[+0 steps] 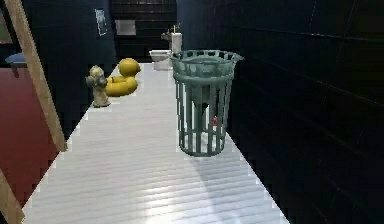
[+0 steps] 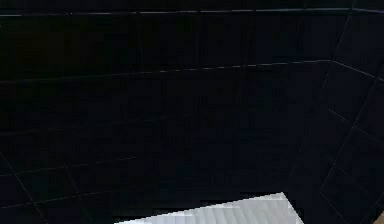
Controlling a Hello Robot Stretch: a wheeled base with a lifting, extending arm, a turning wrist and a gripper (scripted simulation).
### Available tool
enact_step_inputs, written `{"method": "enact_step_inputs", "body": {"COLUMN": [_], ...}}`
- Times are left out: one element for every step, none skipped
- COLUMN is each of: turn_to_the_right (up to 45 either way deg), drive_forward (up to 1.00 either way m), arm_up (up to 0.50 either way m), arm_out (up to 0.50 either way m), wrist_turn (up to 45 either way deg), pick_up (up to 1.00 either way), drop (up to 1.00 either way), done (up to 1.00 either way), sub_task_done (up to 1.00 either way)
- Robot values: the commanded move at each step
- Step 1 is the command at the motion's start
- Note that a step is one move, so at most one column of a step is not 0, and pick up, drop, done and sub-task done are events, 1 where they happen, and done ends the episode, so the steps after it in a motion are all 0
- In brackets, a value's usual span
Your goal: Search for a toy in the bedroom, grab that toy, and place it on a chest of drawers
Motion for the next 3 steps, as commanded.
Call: {"method": "enact_step_inputs", "body": {"turn_to_the_right": [-27.0,0.0,-3.0], "drive_forward": [0.00,1.00,0.00], "arm_up": [0.00,0.00,0.00], "arm_out": [0.00,0.00,0.00], "wrist_turn": [0.0,0.0,0.0], "pick_up": [0.00,0.00,0.00], "drop": [0.00,0.00,0.00], "done": [0.00,0.00,0.00], "sub_task_done": [0.00,0.00,0.00]}}
